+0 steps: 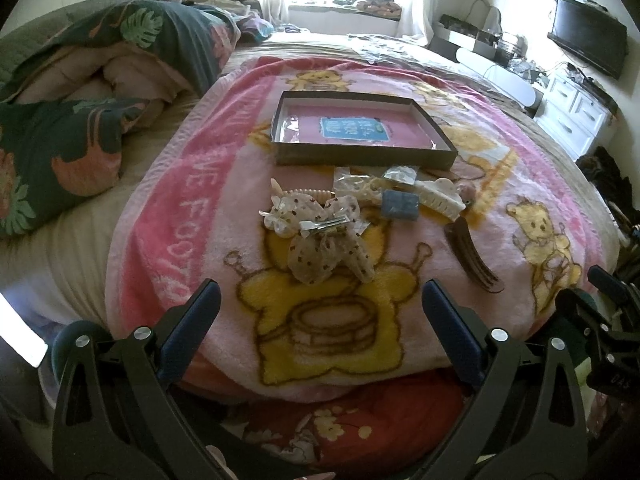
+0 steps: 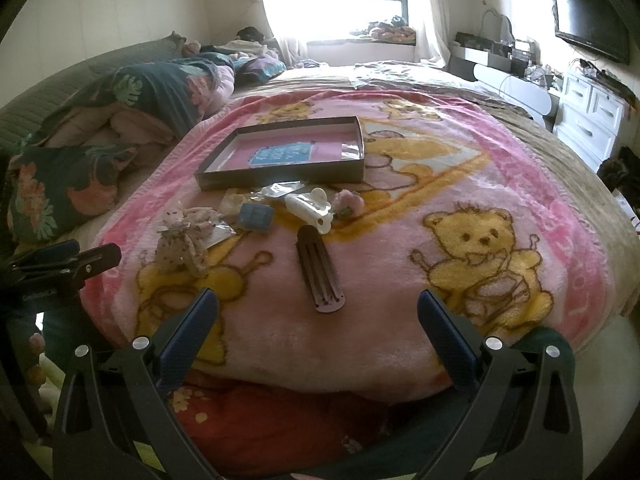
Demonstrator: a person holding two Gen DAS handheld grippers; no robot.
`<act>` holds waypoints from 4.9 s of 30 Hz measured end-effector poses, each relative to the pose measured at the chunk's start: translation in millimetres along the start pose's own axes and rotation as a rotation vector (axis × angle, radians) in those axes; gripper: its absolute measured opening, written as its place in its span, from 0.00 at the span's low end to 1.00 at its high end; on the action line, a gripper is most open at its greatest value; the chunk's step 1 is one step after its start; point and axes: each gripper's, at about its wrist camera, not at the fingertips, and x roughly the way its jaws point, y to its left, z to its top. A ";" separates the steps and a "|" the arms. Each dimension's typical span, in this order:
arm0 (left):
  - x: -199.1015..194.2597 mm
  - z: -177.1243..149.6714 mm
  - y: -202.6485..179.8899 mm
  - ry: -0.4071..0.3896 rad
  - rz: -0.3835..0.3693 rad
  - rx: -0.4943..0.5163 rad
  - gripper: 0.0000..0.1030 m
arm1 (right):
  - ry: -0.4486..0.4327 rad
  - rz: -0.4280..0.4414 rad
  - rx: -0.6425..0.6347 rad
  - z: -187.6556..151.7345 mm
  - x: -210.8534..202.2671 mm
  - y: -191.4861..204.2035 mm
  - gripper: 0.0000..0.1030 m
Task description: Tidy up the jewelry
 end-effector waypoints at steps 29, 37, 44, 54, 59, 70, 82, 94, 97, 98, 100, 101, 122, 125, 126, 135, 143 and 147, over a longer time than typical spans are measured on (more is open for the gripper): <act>-3.0 1.5 -5.6 -0.004 -0.013 0.012 0.92 | 0.002 0.001 0.007 1.7 -0.6 -4.5 0.96; 2.0 5.7 -13.5 0.011 -0.032 0.022 0.92 | 0.001 -0.006 0.023 2.9 -1.3 -9.9 0.96; 13.3 9.4 -24.1 0.029 -0.050 0.029 0.92 | 0.001 -0.018 0.058 2.9 3.6 -24.8 0.96; 34.0 27.2 -44.0 0.038 -0.087 0.046 0.92 | 0.018 -0.066 0.093 6.2 20.8 -57.0 0.96; 52.8 42.8 -43.1 0.031 -0.072 0.023 0.92 | 0.028 -0.084 0.101 12.6 30.0 -72.6 0.96; 85.0 58.8 1.4 0.094 -0.022 -0.084 0.92 | 0.056 -0.079 0.078 27.6 56.7 -86.5 0.96; 107.6 41.2 36.2 0.161 -0.100 -0.166 0.92 | 0.152 0.067 -0.028 42.6 116.9 -50.0 0.96; 136.6 44.6 -0.9 0.141 -0.015 0.058 0.57 | 0.225 0.136 -0.143 34.1 162.4 -15.1 0.95; 139.3 46.0 -1.5 0.129 0.000 0.094 0.44 | 0.240 0.142 -0.168 32.0 170.1 -8.7 0.81; 139.3 46.3 0.5 0.124 -0.009 0.091 0.42 | 0.246 0.140 -0.177 31.1 173.0 -7.1 0.78; 139.5 48.0 6.7 0.122 -0.030 0.072 0.38 | 0.245 0.124 -0.206 28.7 176.0 -3.1 0.72; 139.6 49.4 9.2 0.122 -0.035 0.063 0.37 | 0.238 0.115 -0.219 28.1 176.1 -1.9 0.67; 109.4 88.4 69.9 0.025 -0.101 -0.098 0.31 | 0.138 0.068 -0.046 43.6 143.8 -61.9 0.30; 107.9 102.8 74.5 -0.006 -0.106 -0.103 0.31 | 0.120 0.056 -0.015 51.1 138.1 -70.3 0.30; 108.1 106.4 76.2 -0.011 -0.107 -0.106 0.31 | 0.113 0.056 -0.005 54.6 136.3 -73.0 0.30; 118.5 138.2 80.3 -0.044 -0.121 -0.104 0.31 | 0.039 0.030 -0.002 100.1 128.6 -77.5 0.29; 137.6 162.8 75.9 -0.032 -0.138 -0.096 0.31 | -0.015 0.025 -0.042 148.5 143.4 -67.9 0.29; 152.0 176.9 64.3 -0.024 -0.152 -0.081 0.31 | -0.023 0.035 -0.059 169.6 157.2 -57.7 0.29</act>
